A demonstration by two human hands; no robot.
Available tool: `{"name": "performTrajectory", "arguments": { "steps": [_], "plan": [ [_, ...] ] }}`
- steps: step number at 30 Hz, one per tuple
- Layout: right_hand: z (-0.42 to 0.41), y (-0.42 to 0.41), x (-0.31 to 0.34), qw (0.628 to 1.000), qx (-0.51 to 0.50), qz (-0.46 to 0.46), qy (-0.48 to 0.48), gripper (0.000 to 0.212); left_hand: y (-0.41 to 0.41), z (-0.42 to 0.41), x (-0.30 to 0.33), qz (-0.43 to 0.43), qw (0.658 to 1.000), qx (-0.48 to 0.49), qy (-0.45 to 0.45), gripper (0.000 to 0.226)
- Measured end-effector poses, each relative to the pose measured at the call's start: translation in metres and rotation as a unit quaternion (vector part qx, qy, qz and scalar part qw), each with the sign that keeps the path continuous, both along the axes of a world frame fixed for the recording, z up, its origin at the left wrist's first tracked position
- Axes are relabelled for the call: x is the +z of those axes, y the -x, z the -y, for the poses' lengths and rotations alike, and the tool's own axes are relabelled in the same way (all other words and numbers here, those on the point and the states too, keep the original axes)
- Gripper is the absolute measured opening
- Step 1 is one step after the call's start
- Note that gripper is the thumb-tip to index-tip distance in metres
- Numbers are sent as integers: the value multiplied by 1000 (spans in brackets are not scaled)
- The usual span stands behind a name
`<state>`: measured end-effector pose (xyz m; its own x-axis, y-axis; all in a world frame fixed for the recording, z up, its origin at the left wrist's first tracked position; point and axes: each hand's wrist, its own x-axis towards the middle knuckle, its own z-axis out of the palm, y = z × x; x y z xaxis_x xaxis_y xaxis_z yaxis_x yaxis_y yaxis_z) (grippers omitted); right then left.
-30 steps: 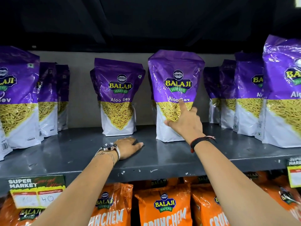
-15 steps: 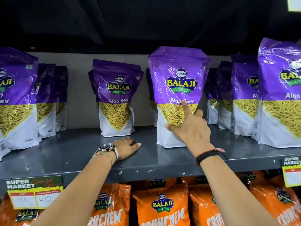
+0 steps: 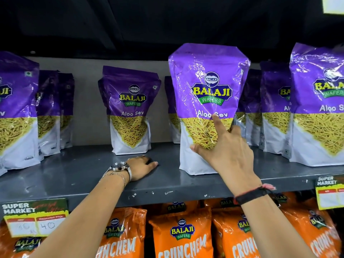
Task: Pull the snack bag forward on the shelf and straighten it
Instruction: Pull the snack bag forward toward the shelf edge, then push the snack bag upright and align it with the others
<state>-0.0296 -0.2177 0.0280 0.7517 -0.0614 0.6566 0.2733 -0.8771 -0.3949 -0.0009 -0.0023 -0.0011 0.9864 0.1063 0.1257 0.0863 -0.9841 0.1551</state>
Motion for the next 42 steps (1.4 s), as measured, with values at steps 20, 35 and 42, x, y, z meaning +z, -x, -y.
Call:
{"name": "performTrajectory", "arguments": {
  "steps": [20, 35, 42],
  "plan": [
    [-5, 36, 4, 986, -6, 166, -14, 73, 5, -5, 5, 2, 999, -18, 28, 56],
    [-229, -45, 33, 981, 196, -9, 4, 74, 55, -162, 13, -9, 997, 71, -23, 59],
    [-257, -88, 22, 993, 105, -51, -27, 104, 48, -173, -1, 3, 998, 53, -23, 63]
  ]
}}
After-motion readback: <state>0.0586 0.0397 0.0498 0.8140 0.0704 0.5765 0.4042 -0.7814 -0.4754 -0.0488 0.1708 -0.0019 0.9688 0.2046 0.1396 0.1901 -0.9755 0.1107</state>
